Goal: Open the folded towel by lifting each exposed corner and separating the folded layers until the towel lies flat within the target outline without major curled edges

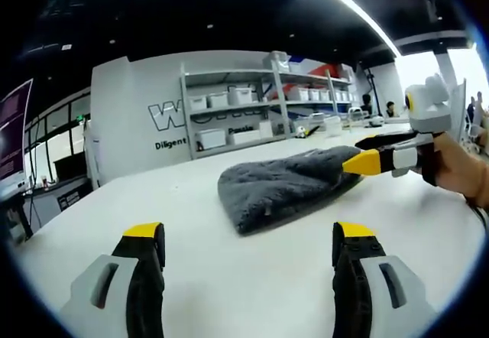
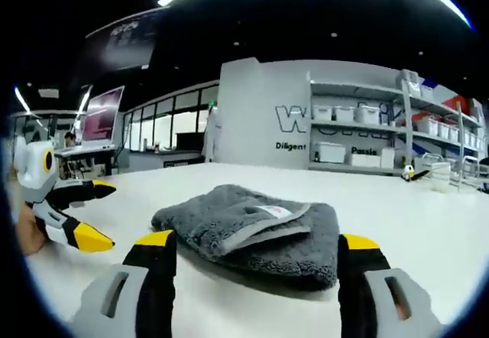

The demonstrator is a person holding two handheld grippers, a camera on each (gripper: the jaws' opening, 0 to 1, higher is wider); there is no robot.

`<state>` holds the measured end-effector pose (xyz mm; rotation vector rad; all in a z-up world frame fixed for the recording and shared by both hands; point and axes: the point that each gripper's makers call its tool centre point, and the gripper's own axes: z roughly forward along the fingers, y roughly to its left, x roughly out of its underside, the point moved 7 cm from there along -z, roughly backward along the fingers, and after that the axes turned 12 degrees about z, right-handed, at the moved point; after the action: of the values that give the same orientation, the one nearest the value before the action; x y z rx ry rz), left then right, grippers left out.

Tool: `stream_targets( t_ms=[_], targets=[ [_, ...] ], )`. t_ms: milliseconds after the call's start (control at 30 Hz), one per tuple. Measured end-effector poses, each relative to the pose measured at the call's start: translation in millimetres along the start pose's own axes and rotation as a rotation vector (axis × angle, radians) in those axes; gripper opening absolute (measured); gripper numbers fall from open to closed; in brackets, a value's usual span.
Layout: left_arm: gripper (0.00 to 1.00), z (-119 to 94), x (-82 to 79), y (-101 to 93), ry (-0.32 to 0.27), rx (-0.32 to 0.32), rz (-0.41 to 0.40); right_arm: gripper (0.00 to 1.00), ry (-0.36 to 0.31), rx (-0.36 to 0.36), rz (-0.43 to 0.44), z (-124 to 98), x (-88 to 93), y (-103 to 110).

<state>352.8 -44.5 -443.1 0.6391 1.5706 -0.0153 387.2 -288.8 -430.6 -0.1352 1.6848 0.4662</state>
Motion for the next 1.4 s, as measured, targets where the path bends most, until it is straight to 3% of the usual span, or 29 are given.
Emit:
stream_targets(
  t_ms=[167,400,700,800,833,933,967,1000,1100,1167,1267,1400],
  targets=[
    [0.89,-2,-1.1,-1.0,-0.008,-0.001,0.005,0.99,0.023,0.012,0.026,-5,6.0,0],
    [0.89,-4,-2.8,-2.1,-0.018,-0.004,0.011,0.99,0.029,0.001,-0.033,-14,5.6,12],
    [0.90,-4,-3.3,-1.7,-0.022,-0.004,0.016,0.99,0.063,-0.046,-0.085,-27,12.2,9],
    [0.90,-3,-3.4,-1.5,-0.021,-0.003,0.016,0.99,0.056,-0.062,-0.124,-38,14.9,2],
    [0.90,-2,-3.6,-1.1,-0.021,-0.003,0.016,0.99,0.079,-0.046,-0.104,-42,16.2,-2],
    [0.90,-2,-4.2,-1.0,-0.024,-0.002,0.017,0.99,0.052,-0.048,-0.087,-55,14.7,-16],
    [0.90,-2,-4.5,-1.0,-0.027,-0.002,0.018,0.99,0.059,-0.044,-0.074,-53,7.0,-39],
    [0.90,-2,-4.6,-1.2,-0.026,-0.001,0.019,0.99,0.055,-0.038,-0.077,-54,4.8,-49],
    [0.90,-2,-5.4,-1.9,-0.029,0.002,0.025,0.99,0.057,0.000,-0.093,-62,5.2,-61],
    [0.90,-2,-6.3,-2.6,-0.034,0.005,0.027,0.99,0.063,0.014,-0.079,-66,5.2,-67],
    [0.90,-3,-10.3,-6.0,-0.055,0.019,0.030,0.99,-0.003,0.005,0.003,-71,-1.2,-67],
    [0.90,-2,-18.9,-8.4,-0.100,0.048,0.038,0.99,0.005,-0.011,-0.017,-69,0.7,-58]
  ],
)
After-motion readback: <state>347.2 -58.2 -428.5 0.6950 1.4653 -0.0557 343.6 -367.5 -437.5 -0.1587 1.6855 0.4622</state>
